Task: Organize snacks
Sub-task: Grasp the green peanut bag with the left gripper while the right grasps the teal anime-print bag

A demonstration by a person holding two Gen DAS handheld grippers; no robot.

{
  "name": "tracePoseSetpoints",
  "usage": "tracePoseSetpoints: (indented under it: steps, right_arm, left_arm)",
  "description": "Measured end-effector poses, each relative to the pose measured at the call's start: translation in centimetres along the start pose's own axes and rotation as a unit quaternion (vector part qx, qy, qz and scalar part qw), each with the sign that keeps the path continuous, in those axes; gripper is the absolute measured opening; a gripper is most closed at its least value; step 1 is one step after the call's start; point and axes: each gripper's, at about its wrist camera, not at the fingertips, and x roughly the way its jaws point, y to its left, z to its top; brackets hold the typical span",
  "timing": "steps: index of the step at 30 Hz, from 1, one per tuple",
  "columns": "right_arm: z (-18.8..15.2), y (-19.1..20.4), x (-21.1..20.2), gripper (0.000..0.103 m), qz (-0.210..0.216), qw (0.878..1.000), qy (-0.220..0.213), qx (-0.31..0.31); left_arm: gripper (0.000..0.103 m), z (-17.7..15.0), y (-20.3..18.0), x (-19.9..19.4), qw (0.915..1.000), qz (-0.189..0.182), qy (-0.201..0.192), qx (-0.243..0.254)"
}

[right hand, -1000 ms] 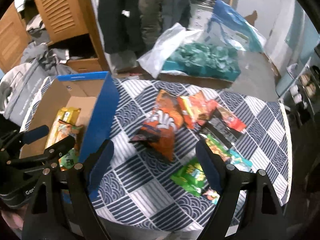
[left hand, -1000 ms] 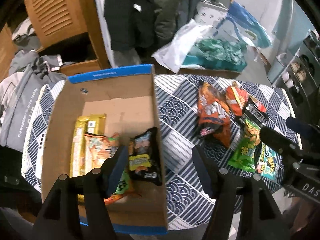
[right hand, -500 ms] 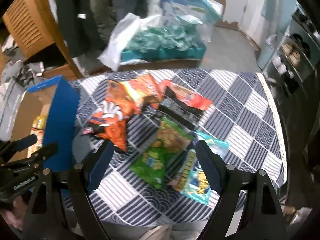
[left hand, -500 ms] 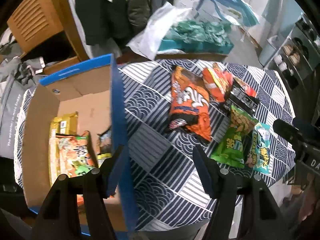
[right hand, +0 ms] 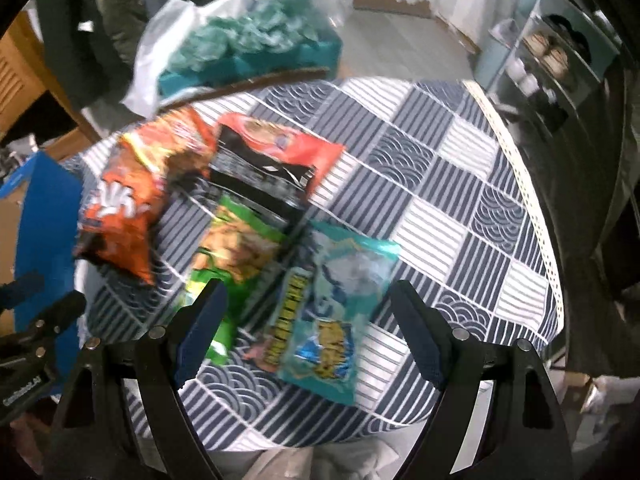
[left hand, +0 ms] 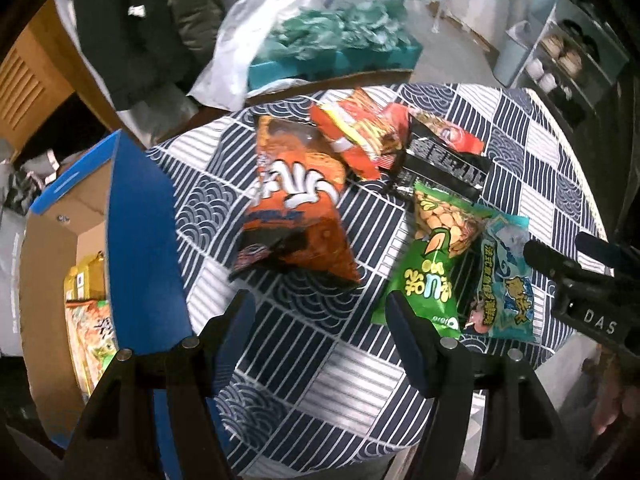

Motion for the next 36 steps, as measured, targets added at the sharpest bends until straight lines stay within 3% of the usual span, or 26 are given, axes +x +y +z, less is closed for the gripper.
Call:
tracePoseSetpoints:
  steps: [8,15,31,36]
  right_arm:
    - [-0.3,-1.9,4.2,0.083,0.015,0.998,0.053,0.038]
    - [-0.5,-1.2,7.7,0.083,0.005,0.995,0.09,0.03]
    - [-1.2,-1.6,10.9,0.085,-0.018,0.992,0.118,0.036]
    - [-1.2,-3.3,10.3,0.067,0.001,0.993,0.107,0.043]
  left_arm:
    - [0.069,0.7,-2.9,3.0,0.9993,0.011,0.015,0.032]
    - [0.069,1.4,-3.4,5.0,0.9992,0.005,0.024,0.031]
    - [0.073,2.0,-4.8,6.0,0.9986,-0.023,0.033,0.035]
    - [0.073,2.1,-5.9,6.1,0.9983,-0.031,0.034,0.037]
